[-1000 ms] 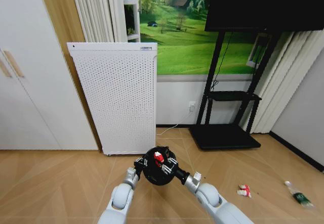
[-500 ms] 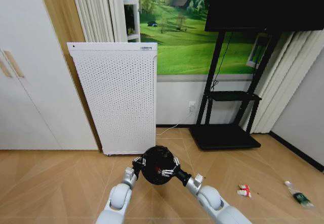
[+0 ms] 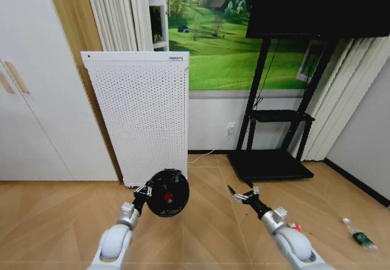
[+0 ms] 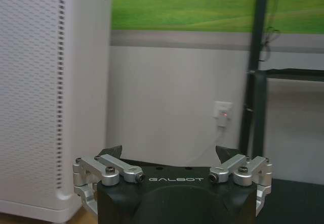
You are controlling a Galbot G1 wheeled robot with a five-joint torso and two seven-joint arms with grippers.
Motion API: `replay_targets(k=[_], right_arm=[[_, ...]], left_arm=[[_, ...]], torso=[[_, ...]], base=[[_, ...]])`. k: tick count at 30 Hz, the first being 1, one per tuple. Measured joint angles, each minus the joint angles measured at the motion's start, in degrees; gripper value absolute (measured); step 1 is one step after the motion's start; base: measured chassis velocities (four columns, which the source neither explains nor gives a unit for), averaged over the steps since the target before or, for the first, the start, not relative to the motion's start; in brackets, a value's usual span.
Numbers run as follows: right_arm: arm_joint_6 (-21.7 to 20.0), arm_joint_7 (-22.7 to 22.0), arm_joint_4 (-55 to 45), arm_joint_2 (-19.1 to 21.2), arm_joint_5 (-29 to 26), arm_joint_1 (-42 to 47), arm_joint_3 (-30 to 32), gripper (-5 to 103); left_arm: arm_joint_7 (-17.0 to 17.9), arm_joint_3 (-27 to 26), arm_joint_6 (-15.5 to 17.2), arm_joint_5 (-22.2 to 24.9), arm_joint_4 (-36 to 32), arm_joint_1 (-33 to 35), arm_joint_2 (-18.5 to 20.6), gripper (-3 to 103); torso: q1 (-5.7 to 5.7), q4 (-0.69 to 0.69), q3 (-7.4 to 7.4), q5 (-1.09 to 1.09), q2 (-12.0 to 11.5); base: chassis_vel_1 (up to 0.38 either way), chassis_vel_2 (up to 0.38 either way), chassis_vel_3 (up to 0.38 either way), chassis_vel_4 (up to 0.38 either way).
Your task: Pick up the trash bin and place the garbage on the floor into it.
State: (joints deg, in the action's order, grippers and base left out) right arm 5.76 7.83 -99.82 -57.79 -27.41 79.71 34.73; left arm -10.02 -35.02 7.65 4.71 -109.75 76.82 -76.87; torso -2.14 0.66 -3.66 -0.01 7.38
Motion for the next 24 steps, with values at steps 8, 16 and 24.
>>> replay_targets(k=[8,16,24], right_arm=[[-5.4,-10.4,-1.0,-2.0,-2.2,2.3,4.1,100],[-3.5,-8.5,-1.9,-6.0,0.0,5.2,7.3,100],[-3.8,-8.5,-1.3,-7.1,-0.2,4.8,6.1,100]], left_arm=[[0.0,-6.5,0.0,1.2,-3.9,4.6,0.3,6],[0.1,-9.0,-0.1,2.3,-6.6,7.4,0.1,6],[0.1,-8.6,-0.5,2.0,-6.6,7.9,-0.2,6]], torso=[[0.00,-0.01,0.00,0.01,0.0],[0.00,0.01,0.00,0.01,0.0],[0.00,0.00,-0.01,0.01,0.0]], base=[[0.000,0.000,0.000,0.000],[0.000,0.000,0.000,0.000],[0.000,0.000,0.000,0.000]])
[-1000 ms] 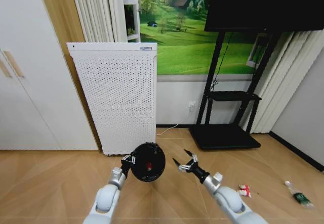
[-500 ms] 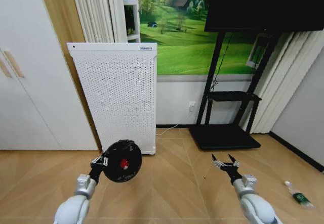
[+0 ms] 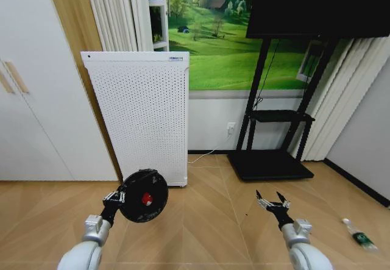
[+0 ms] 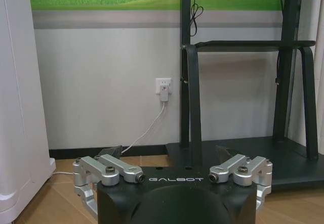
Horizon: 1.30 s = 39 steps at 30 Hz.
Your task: Pick up the trash bin and place the garbage on the floor into it.
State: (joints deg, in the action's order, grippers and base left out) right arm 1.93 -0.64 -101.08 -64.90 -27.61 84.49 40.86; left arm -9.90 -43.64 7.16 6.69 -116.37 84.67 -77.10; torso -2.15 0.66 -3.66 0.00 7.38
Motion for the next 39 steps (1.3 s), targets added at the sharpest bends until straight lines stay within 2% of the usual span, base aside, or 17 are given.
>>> replay_targets(k=[8,21,23,24,25,26,27,29,30,31,32,34,36,39], right_arm=[[-0.6,0.0,0.8,1.0,-0.5,-0.9,-0.7,100],[-0.8,0.5,2.5,1.7,-0.6,-2.2,-2.0,100],[-1.0,0.6,2.7,1.8,-0.9,-2.3,-2.3,100],[-1.1,0.6,2.7,1.9,-1.1,-2.3,-2.3,100],[-1.1,0.6,2.7,1.9,-1.1,-2.3,-2.3,100],[-1.2,0.6,2.7,2.0,-1.2,-2.4,-2.4,100],[-1.3,0.6,2.9,2.0,-1.3,-2.5,-2.5,100],[-1.0,0.5,3.3,2.0,-1.3,-2.6,-2.7,100],[-1.0,0.5,3.3,2.0,-1.3,-2.6,-2.7,100],[-0.1,0.6,3.8,2.1,-1.2,-2.9,-2.7,100],[0.2,0.6,3.9,2.1,-1.1,-3.0,-2.8,100],[0.2,0.6,4.0,2.2,-1.0,-3.0,-2.9,100],[-0.3,0.5,3.9,2.9,-0.5,-2.9,-3.2,100],[-2.7,0.0,3.7,3.9,0.2,-2.5,-4.0,100]], left_arm=[[0.0,0.1,0.0,0.0,0.7,-0.5,0.0,6],[-0.1,0.5,-0.1,-0.1,2.4,-1.8,-0.1,6],[-0.1,0.7,-0.1,-0.2,2.7,-2.0,-0.2,6],[0.0,0.8,-0.1,-0.3,2.8,-2.1,-0.3,6],[0.0,0.8,-0.1,-0.3,2.8,-2.1,-0.3,6],[-0.1,0.9,-0.1,-0.3,2.9,-2.2,-0.4,6],[-0.1,1.0,-0.1,-0.4,3.0,-2.3,-0.4,6],[-0.1,1.1,-0.1,-0.5,3.0,-2.5,-0.5,6],[-0.1,1.1,-0.1,-0.5,3.0,-2.5,-0.5,6],[-0.1,1.1,0.0,-0.5,3.2,-2.5,-0.6,6],[-0.2,1.1,0.0,-0.6,3.2,-2.5,-0.6,6],[-0.2,1.1,0.0,-0.6,3.3,-2.6,-0.7,6],[-0.2,1.2,0.0,-0.7,3.4,-2.7,-0.8,6],[-0.1,1.2,0.0,-0.8,3.6,-2.7,-0.9,6]], torso=[[-0.01,-0.01,0.00,0.00,0.0],[-0.01,0.00,0.00,0.01,0.0],[-0.01,0.00,0.00,-0.07,0.0],[-0.01,-0.02,0.00,0.03,0.0],[-0.01,-0.02,0.00,0.03,0.0],[-0.01,0.02,0.00,0.10,0.0],[-0.01,-0.02,-0.01,-0.07,0.0],[-0.01,0.04,0.00,-0.05,0.0],[-0.01,0.04,0.00,-0.05,0.0],[-0.01,-0.01,-0.01,0.04,0.0],[-0.01,0.05,-0.01,0.00,0.0],[-0.01,0.01,0.00,-0.07,0.0],[-0.01,0.02,-0.01,0.02,0.0],[-0.01,0.00,0.00,0.00,0.0]], base=[[-0.054,-0.076,0.064,0.072],[-0.225,-0.226,0.217,0.234],[-0.292,-0.299,0.293,0.280],[-0.334,-0.320,0.316,0.325],[-0.334,-0.320,0.316,0.325],[-0.334,-0.312,0.324,0.325],[-0.344,-0.338,0.325,0.322],[-0.312,-0.320,0.318,0.318],[-0.312,-0.302,0.311,0.318],[-0.282,-0.302,0.230,0.269],[-0.207,-0.247,0.230,0.152],[-0.207,-0.139,0.136,0.152],[-0.044,-0.102,0.079,0.024],[0.018,0.006,-0.020,-0.013]])
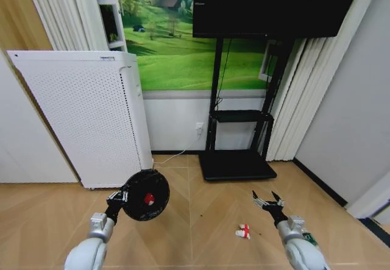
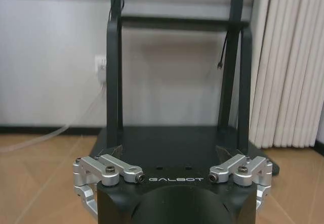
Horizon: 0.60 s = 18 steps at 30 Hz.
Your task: Pick up the trash bin and place the garbage on the floor into it.
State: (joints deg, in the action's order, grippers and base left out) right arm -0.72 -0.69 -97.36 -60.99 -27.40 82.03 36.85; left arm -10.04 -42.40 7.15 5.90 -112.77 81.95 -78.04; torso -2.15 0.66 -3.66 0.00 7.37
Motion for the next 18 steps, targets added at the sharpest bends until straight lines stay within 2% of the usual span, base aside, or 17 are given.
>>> replay_targets(k=[2,5,9,18], right_arm=[[-3.9,-1.8,1.1,1.1,0.2,0.1,-1.3,100],[-5.4,-3.2,3.6,1.9,-1.0,-0.1,-3.7,100],[-5.8,-3.5,5.2,2.2,-1.4,-0.4,-5.1,100],[-6.5,-3.8,15.3,1.3,-1.2,-5.0,-11.9,100]], left_arm=[[0.1,0.0,0.0,-0.2,0.8,-0.2,0.0,6],[0.2,0.0,0.0,-0.3,1.6,-0.6,0.1,6],[0.3,0.1,0.0,-0.3,1.9,-0.7,0.2,6],[0.2,0.6,-0.5,-0.7,3.0,-0.8,0.3,6]], torso=[[0.00,-0.03,0.00,0.02,0.0],[0.00,-0.02,0.00,-0.01,0.0],[0.00,-0.01,0.00,-0.01,0.0],[0.00,0.01,0.00,0.01,0.0]], base=[[0.079,0.082,-0.063,-0.056],[0.068,0.084,-0.046,-0.059],[0.029,0.025,-0.014,-0.020],[0.000,0.000,0.000,0.000]])
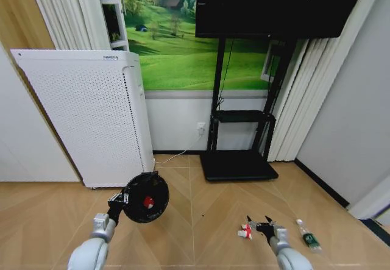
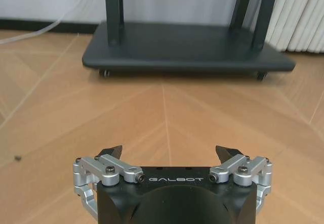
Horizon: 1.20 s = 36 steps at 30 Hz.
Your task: Pick up the trash bin and place the garbage on the floor into it.
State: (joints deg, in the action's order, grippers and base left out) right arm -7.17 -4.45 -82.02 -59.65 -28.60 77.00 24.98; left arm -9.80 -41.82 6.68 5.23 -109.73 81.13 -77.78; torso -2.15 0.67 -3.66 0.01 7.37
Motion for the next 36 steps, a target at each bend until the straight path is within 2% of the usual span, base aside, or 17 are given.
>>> replay_targets(k=[2,4,12,18,28,36], right_arm=[[0.0,0.0,3.1,-0.7,0.3,-1.7,-1.9,100],[0.9,-0.2,9.4,-3.5,1.1,-5.8,-4.7,100],[2.0,-1.8,20.1,-9.3,3.4,-13.4,-7.7,100],[2.1,-2.8,24.3,-9.8,4.8,-15.8,-7.8,100],[1.9,-3.9,26.7,-7.4,7.8,-14.9,-6.6,100],[2.0,-3.5,27.8,-9.5,9.2,-14.6,-6.7,100]], left_arm=[[0.0,0.0,-0.1,0.0,0.4,-0.1,0.1,6],[0.0,-0.2,-0.2,0.0,0.8,-0.3,0.7,6],[0.0,-0.1,-0.2,0.0,1.9,-0.5,1.0,6],[0.0,0.1,-0.6,-0.3,2.6,-0.5,1.0,6],[-0.1,1.4,-1.3,-1.3,4.0,-1.0,0.0,6],[-0.1,2.0,-1.5,-1.9,4.6,-1.2,-0.6,6]], torso=[[0.00,0.00,0.00,-0.01,0.0],[0.00,-0.02,0.00,0.00,0.0],[0.00,-0.02,0.00,-0.02,0.0],[0.00,0.00,0.00,-0.01,0.0],[0.00,0.01,0.00,0.00,0.0],[0.00,-0.02,0.00,-0.02,0.0]], base=[[0.000,0.000,0.000,0.000],[0.000,0.000,0.000,0.000],[0.000,0.000,0.000,0.000],[0.000,0.000,0.000,0.000],[0.000,0.000,0.000,0.000],[0.000,0.000,0.000,0.000]])
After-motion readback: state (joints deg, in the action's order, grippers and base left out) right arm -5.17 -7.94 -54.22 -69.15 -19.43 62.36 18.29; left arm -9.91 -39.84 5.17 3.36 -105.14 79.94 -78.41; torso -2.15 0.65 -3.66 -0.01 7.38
